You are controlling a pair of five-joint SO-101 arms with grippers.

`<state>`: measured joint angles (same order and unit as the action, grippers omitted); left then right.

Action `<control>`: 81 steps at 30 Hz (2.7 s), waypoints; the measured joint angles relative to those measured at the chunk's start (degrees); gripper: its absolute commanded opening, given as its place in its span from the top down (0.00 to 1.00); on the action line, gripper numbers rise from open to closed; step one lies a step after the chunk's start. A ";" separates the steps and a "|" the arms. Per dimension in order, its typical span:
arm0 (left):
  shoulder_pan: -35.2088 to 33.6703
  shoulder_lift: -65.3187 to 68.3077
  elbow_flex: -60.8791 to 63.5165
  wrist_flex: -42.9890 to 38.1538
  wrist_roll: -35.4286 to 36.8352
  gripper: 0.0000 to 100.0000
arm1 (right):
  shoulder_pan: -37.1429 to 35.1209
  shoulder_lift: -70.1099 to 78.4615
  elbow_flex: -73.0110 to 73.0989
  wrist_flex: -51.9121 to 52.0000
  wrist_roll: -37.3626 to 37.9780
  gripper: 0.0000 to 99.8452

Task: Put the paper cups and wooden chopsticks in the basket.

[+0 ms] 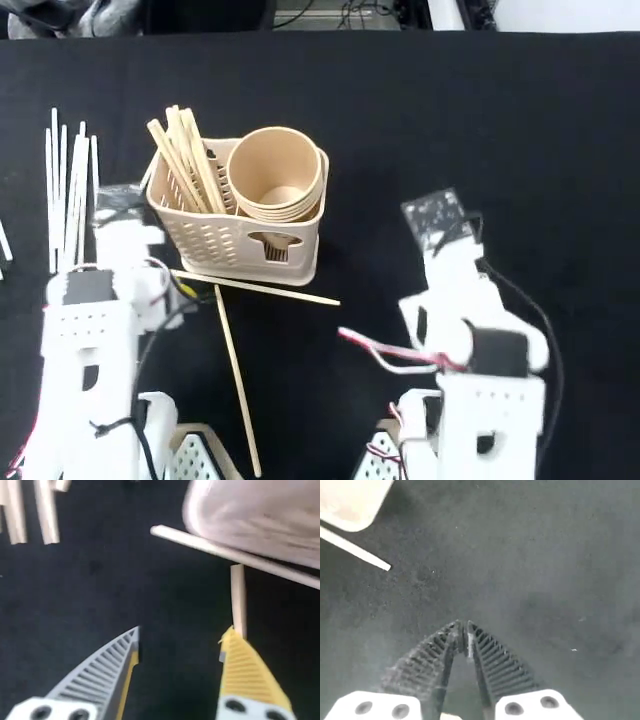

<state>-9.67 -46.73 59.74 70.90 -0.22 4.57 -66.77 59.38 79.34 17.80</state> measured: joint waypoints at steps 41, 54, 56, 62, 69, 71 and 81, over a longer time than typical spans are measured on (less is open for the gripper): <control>2.02 0.18 17.05 -26.64 20.48 0.80 | 0.00 1.67 15.56 -20.04 -13.71 0.98; -37.10 5.80 -7.56 -19.08 7.12 0.75 | -0.18 1.67 22.15 -27.43 -13.71 0.98; -38.07 11.25 -14.33 -18.02 5.45 0.75 | -0.18 1.67 23.38 -29.80 -13.71 0.98; -38.42 37.19 -39.12 -11.96 -1.93 0.75 | -0.18 1.67 26.29 -34.29 -13.80 0.98; -40.62 69.98 -73.14 -4.57 -2.81 0.75 | -0.18 1.67 26.37 -34.99 -13.80 0.98; -40.79 77.45 -83.78 -2.37 -2.81 0.74 | -0.18 1.67 26.37 -35.08 -13.80 0.98; -40.88 108.48 -133.98 8.09 -2.81 0.74 | -0.18 1.67 26.64 -35.08 -13.80 0.98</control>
<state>-50.55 61.76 -74.24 78.99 -3.03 4.40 -65.10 86.02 44.26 4.00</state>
